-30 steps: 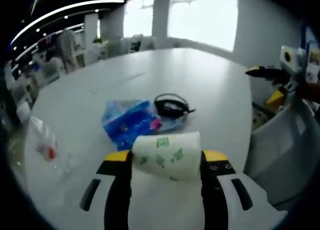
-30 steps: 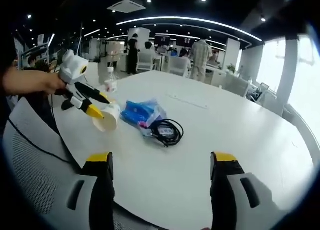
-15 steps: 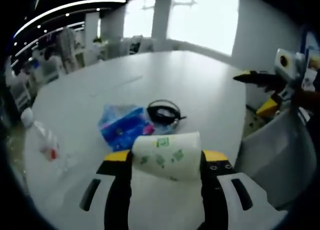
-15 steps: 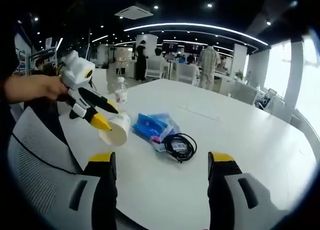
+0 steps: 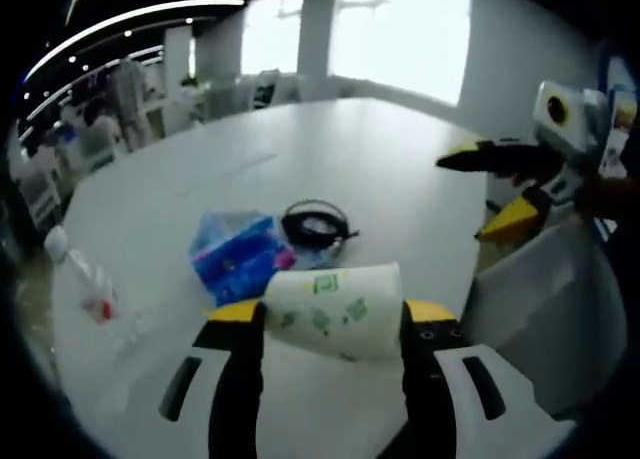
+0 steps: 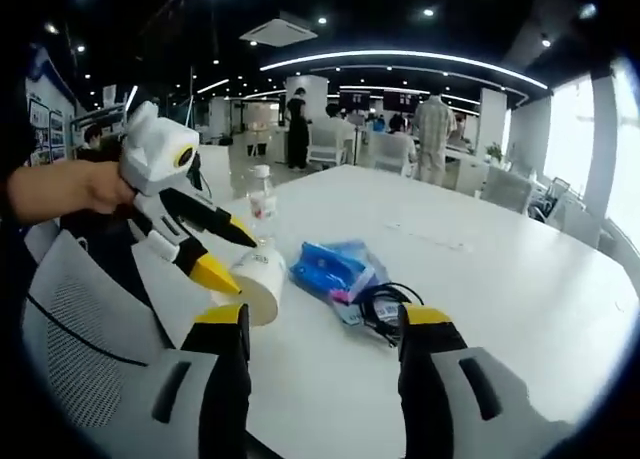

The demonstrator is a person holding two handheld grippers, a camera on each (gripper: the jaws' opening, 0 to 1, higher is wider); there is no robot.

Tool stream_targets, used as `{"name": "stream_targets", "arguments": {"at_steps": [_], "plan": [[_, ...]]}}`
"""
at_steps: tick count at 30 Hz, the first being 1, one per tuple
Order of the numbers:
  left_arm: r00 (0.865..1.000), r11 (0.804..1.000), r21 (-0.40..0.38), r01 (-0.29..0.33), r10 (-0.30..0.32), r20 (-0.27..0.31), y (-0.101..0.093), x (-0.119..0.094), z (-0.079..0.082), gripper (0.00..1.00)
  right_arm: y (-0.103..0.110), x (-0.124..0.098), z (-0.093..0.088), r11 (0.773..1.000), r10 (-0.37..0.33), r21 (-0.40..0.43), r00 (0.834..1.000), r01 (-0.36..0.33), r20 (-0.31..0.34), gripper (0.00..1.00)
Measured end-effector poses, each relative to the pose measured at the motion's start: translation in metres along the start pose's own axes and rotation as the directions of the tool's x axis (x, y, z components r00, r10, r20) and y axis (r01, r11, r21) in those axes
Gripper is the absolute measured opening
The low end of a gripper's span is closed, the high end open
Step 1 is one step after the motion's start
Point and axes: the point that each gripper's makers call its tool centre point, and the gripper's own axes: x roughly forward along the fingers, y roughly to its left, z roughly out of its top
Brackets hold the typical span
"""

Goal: Arrange the tabletop items into an orderly group along one side of the table until the central work area is clear of visible clutter.

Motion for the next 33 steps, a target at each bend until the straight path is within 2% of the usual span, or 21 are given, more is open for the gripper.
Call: {"name": "stream_targets", "arguments": {"at_steps": [6, 10, 18, 33], "plan": [[1.000, 1.000, -0.004, 0.005, -0.005, -0.006, -0.003, -0.002, 0.002, 0.51, 0.007, 0.006, 0.001, 1.000, 0.016, -0.012, 1.000, -0.016, 0.003, 0.52], [1.000, 1.000, -0.003, 0.017, -0.017, -0.007, -0.007, -0.004, 0.005, 0.51, 0.012, 0.010, 0.002, 0.999, 0.035, -0.013, 0.999, -0.035, 0.005, 0.41], [0.999, 0.998, -0.032, 0.047, -0.046, 0.014, -0.016, -0.006, 0.016, 0.51, 0.023, 0.019, 0.000, 0.998, 0.062, -0.014, 0.998, -0.062, 0.004, 0.36], [0.994, 0.992, -0.075, 0.100, -0.097, 0.046, -0.028, -0.008, 0.029, 0.51, 0.025, 0.027, -0.004, 0.998, 0.058, -0.020, 0.998, -0.058, -0.007, 0.21]]}}
